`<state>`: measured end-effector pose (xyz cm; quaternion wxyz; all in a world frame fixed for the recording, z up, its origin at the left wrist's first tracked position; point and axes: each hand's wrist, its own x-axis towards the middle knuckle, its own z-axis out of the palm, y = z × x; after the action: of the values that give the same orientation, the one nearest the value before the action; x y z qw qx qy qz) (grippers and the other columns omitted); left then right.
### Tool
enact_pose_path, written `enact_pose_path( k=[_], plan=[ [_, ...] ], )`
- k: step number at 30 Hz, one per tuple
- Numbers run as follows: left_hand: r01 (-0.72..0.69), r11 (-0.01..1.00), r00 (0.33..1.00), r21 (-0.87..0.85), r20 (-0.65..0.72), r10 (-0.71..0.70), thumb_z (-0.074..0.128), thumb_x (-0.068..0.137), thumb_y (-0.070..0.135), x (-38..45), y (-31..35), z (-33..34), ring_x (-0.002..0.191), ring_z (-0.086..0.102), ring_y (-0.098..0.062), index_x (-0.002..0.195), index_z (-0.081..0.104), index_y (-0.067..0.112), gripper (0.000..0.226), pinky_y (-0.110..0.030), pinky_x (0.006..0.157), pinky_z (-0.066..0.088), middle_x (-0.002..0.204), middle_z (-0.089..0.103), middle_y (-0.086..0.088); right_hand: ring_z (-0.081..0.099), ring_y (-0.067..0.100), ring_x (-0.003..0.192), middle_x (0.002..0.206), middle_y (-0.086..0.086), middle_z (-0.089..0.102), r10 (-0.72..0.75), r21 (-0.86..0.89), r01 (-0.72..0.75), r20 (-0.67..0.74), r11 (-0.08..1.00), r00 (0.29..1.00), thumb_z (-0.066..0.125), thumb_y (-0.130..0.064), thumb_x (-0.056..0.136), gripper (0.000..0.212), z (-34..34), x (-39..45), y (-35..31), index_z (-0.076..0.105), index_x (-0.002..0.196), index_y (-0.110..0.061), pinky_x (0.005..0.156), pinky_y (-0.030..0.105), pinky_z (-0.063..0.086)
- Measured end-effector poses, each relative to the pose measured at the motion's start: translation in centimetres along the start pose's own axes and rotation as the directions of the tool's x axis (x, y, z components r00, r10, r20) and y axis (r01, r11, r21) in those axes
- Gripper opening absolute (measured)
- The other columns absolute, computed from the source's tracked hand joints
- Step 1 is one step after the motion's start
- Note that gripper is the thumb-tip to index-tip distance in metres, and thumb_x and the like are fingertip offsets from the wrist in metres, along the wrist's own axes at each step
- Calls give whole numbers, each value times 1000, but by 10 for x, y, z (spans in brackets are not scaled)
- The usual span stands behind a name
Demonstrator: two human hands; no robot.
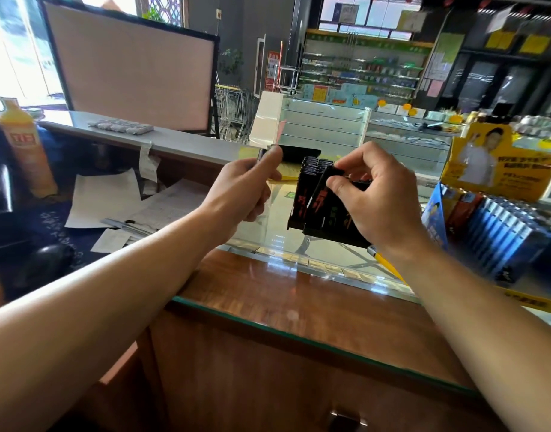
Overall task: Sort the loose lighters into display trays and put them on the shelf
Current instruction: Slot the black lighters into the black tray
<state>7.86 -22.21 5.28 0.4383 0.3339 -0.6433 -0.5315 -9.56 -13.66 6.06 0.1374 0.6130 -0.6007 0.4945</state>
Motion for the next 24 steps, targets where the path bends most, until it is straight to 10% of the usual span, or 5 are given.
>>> enact_pose_path(
  k=[3, 9, 24],
  plan=[
    [31, 998, 999, -63, 30, -29, 42, 102, 43, -1, 1, 0, 50, 42, -14, 96, 63, 11, 39, -23, 47, 31, 62, 50, -1, 50, 16, 85, 91, 2, 56, -19, -146, 27, 55, 989, 998, 75, -23, 83, 17, 5, -2, 0, 66, 97, -23, 71, 2, 31],
    [-34, 999, 998, -10, 48, 34, 50, 89, -9, -2, 0, 1, 59, 49, -20, 108, 58, -7, 21, -32, 53, 39, 79, 57, -16, 49, 27, 95, 89, -4, 61, -177, -322, 176, 26, 930, 984, 73, -22, 82, 14, 13, -2, 8, 67, 93, -16, 77, 35, 36],
    [-230, 971, 964, 72, 157, 217, 71, 82, -8, -3, -3, 0, 75, 64, -21, 95, 68, 13, 25, -32, 64, 53, 93, 76, -11, 41, 16, 99, 100, -6, 66, -113, -231, 122, 48, 965, 992, 63, -38, 84, 33, 8, -1, 4, 68, 113, -23, 80, 27, 31]
  ],
)
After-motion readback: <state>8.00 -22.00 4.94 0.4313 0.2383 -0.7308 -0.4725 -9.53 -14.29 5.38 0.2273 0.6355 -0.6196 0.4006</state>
